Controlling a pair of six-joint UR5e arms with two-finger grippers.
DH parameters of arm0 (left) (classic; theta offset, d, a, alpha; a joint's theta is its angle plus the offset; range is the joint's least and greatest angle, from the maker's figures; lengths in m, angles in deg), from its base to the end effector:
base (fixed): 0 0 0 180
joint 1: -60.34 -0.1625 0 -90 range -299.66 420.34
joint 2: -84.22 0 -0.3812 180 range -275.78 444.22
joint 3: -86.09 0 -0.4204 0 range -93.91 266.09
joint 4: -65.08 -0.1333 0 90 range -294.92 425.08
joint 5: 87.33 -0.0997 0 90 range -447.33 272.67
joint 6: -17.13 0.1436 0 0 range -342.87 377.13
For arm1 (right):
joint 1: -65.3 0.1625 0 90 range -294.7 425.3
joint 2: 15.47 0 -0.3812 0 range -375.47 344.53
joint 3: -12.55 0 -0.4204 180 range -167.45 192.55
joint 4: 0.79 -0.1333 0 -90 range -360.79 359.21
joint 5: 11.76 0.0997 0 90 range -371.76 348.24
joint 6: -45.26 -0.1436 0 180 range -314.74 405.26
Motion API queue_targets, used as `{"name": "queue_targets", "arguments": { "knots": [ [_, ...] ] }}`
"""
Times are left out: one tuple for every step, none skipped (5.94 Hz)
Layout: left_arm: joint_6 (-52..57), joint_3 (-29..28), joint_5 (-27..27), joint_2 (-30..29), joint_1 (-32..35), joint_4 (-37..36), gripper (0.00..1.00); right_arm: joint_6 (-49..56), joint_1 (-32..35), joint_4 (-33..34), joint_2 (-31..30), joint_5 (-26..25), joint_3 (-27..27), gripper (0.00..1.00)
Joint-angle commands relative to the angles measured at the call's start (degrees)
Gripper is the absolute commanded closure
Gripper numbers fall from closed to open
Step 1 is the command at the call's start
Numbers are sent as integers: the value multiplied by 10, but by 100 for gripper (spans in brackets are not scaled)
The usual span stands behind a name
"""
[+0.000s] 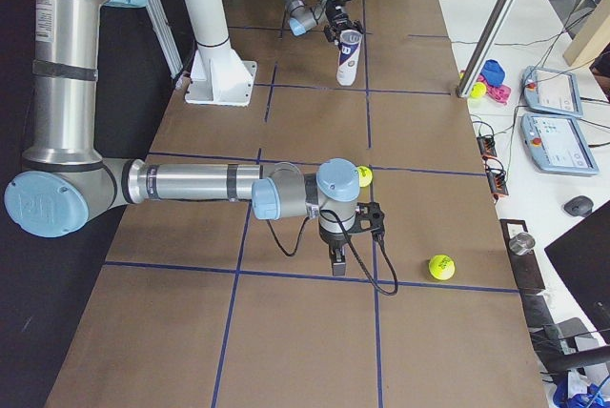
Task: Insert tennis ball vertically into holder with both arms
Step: 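Lift the tube with the left gripper and stand it upright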
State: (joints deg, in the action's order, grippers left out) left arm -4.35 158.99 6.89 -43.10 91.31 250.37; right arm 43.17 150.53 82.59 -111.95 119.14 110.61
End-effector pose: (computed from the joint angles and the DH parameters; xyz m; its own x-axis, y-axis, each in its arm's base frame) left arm 0.5473 -0.4716 0.1687 0.2893 0.9087 -0.3010 0.5107 0.1194 0.8514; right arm -0.0017 -0.4929 0.6229 0.7480 -0.1198 0.6528 0.0551 0.9914 0.1189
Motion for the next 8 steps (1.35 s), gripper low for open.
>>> {"name": "queue_targets", "arguments": {
  "knots": [
    [0, -23, -17, 0, -14, 21, 19, 4, -1, -2, 3, 18, 0, 0],
    [0, -50, -45, -3, -33, 52, 19, 2, -4, -21, 3, 18, -1, 0],
    [-2, -51, -49, -6, -32, 54, 18, 2, -6, -23, 9, 24, -2, 0],
    [-3, -51, -56, -6, -31, 53, 15, 2, -6, -22, 26, 50, -2, 0],
    [-29, -50, -63, -6, -29, 53, 12, 1, -17, -16, 71, 55, -6, 0],
    [-30, -50, -63, -6, -29, 53, 10, -4, -36, -16, 97, 51, -11, 0],
    [-30, -49, -63, -6, -29, 53, 10, -76, -79, -16, 132, 46, -14, 0],
    [-31, -49, -63, -7, -29, 52, 10, -98, -122, -16, 175, 25, -29, 1]
  ]
}}
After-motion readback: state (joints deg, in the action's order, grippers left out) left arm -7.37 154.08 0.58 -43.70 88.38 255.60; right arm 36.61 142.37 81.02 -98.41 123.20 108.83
